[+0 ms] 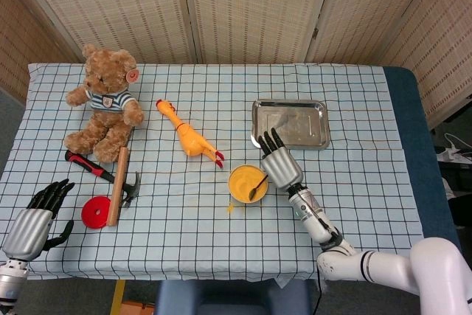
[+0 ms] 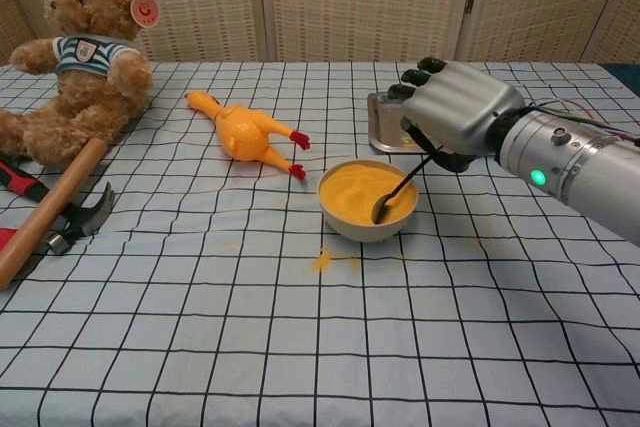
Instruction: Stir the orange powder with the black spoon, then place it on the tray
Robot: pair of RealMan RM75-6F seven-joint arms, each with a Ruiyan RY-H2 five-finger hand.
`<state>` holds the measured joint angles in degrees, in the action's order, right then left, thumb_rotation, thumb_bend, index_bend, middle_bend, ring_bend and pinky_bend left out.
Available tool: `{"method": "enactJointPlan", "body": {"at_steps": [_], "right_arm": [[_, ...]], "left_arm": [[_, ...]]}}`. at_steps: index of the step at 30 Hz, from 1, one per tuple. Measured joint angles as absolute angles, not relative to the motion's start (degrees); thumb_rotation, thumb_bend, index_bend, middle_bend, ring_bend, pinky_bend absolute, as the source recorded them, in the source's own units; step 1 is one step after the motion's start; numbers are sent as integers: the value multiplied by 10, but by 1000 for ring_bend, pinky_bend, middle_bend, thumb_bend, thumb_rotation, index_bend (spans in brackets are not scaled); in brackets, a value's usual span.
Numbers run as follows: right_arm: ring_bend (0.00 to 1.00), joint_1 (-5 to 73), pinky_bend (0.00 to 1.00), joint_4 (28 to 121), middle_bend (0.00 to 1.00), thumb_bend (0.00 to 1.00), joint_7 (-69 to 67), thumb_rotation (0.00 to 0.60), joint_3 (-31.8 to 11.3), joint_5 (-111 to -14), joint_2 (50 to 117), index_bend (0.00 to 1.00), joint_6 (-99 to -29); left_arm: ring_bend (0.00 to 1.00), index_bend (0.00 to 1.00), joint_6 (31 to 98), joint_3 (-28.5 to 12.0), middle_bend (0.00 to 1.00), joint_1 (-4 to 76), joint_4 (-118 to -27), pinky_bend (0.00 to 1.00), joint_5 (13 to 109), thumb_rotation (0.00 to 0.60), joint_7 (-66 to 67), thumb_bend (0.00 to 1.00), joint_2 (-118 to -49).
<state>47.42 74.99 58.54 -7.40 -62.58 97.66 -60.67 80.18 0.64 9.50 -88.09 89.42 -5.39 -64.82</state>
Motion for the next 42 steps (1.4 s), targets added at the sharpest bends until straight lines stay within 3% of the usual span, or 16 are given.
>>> {"method": "enactJointPlan", "body": {"at_steps": [11, 26, 34, 42], "right_arm": [[0, 488, 0, 682, 92, 650, 593, 600, -103, -613, 1035, 878, -631], [0, 494, 0, 675, 96, 650, 550, 600, -129, -604, 1032, 883, -620], [0, 506, 0, 633, 100, 650, 548, 600, -122, -599, 1054, 892, -596], [0, 489, 0, 693, 100, 650, 554, 600, -105, -598, 1014, 896, -596]], "left_arm": [[0, 0, 801, 4, 0, 95, -877, 123, 890, 600, -66, 455, -645], [0, 0, 803, 3, 0, 95, -878, 123, 889, 600, -63, 455, -646], [0, 0, 801, 3, 0, 95, -878, 123, 887, 600, -61, 454, -646], [0, 0, 803, 5, 0, 95, -880, 123, 892, 600, -57, 454, -647]]}}
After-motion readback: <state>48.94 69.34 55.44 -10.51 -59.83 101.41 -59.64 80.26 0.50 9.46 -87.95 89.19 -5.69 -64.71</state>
